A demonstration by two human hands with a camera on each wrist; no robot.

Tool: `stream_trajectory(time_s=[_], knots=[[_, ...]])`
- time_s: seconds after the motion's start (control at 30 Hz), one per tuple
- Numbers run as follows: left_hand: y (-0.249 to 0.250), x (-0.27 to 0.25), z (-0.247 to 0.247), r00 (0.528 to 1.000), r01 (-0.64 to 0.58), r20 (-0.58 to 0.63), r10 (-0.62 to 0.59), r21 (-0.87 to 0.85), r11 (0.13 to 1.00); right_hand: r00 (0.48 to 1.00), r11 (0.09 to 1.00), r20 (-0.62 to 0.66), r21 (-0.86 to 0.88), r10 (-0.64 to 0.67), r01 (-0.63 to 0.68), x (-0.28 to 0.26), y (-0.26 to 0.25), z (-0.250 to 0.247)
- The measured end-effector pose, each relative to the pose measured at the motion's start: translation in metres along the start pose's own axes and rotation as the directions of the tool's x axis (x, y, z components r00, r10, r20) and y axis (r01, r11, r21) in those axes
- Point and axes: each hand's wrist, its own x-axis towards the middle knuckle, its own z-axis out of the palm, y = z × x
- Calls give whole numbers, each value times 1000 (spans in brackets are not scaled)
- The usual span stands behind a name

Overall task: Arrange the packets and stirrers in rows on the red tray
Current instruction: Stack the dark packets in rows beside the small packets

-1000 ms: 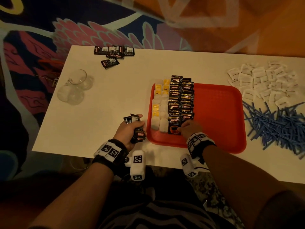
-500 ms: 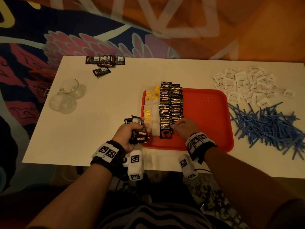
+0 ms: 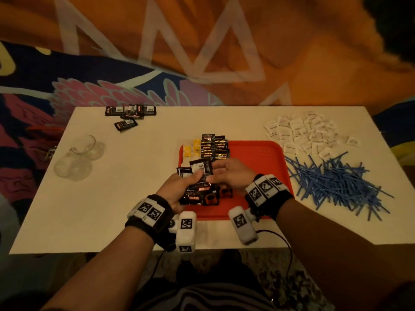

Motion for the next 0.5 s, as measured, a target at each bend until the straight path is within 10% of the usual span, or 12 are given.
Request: stream_trajectory(time_s=[0.13, 0.27, 0.37, 0.5], knots=[[3, 5, 6, 995, 80, -52, -88, -140, 987, 898, 958, -339, -155, -280, 241, -5, -8, -2], [6, 3, 10, 995, 95, 7, -96, -220, 971, 808, 740, -165, -532, -566, 410, -12, -8, 3], [10, 1, 14, 999, -12, -31, 7, -162, 987, 836, 729, -113, -560, -537, 392, -13, 2, 3], [8, 6, 10, 976, -184, -125, 179, -36, 982, 941, 966, -245, -170, -233, 195, -10, 4, 4]])
